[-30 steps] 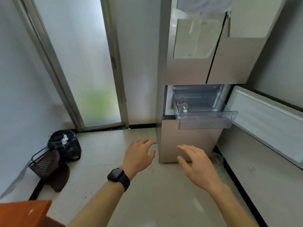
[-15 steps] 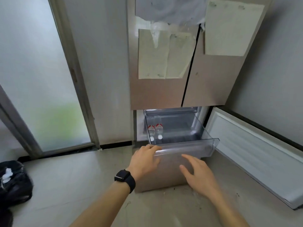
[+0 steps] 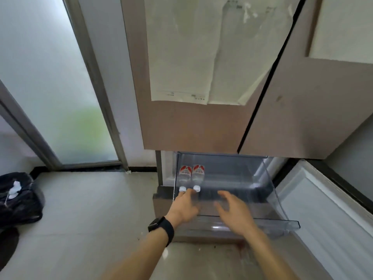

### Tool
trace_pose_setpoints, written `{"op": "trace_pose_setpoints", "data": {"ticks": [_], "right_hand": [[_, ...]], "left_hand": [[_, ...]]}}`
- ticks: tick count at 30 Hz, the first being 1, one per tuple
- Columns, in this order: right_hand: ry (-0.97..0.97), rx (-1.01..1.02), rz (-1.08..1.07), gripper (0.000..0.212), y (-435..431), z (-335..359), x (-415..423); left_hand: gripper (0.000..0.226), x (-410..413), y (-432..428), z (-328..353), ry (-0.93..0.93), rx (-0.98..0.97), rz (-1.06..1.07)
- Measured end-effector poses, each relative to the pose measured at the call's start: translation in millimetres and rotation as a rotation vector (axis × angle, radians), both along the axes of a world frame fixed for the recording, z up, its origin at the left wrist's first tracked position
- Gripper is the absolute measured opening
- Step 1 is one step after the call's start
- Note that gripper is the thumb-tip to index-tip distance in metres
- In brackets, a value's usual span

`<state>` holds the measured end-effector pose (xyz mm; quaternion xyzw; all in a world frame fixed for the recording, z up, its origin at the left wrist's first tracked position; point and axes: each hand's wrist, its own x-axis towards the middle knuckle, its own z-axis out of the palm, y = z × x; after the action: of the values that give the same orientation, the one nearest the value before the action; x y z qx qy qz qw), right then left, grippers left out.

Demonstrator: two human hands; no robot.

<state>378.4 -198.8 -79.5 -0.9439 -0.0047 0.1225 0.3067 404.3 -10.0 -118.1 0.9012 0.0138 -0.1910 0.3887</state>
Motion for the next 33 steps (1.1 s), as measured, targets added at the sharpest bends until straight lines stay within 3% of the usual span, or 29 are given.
{"op": "trace_pose_setpoints", "data": {"ticks": [7,12,18,21,24,27,30,33], "right_hand": [[0.416,0.182,-0.011,0.055,4.1,-70.6,112.5],[0.583,0.507,-0.260,0.011,20.2,-99.7,161.0],[0.842,0.844,-0.451,0.027,32.9,-132.4,182.7],[0.847,0.819,-0.409,0.051,20.3,-138.1,178.7],[0.865,0.725,-0.333,0.069,-0.5,-137.7,167.4],[0.807,0.618,-0.276,0.053,-17.1,-122.0,154.5],[0.664,0.522,-0.222,0.046,-37.9,-104.1,138.1],[0.463,0.348,-0.146,0.045,-63.8,-85.2,120.1]], "left_hand": [[0.064,75.3,-33.5,-49.9,0.264,-0.108,0.486],[0.076,104.3,-33.1,-71.0,0.296,-0.142,0.613],[0.091,120.7,-39.7,-87.9,0.319,-0.262,0.787],[0.107,115.6,-52.7,-83.4,0.446,-0.426,0.903],[0.092,108.3,-63.8,-77.4,0.539,-0.587,0.919],[0.069,98.8,-76.6,-67.0,0.540,-0.722,0.981],[0.074,92.9,-80.9,-49.9,0.565,-0.591,0.914],[0.082,84.0,-66.9,-32.4,0.481,-0.271,0.772]]}}
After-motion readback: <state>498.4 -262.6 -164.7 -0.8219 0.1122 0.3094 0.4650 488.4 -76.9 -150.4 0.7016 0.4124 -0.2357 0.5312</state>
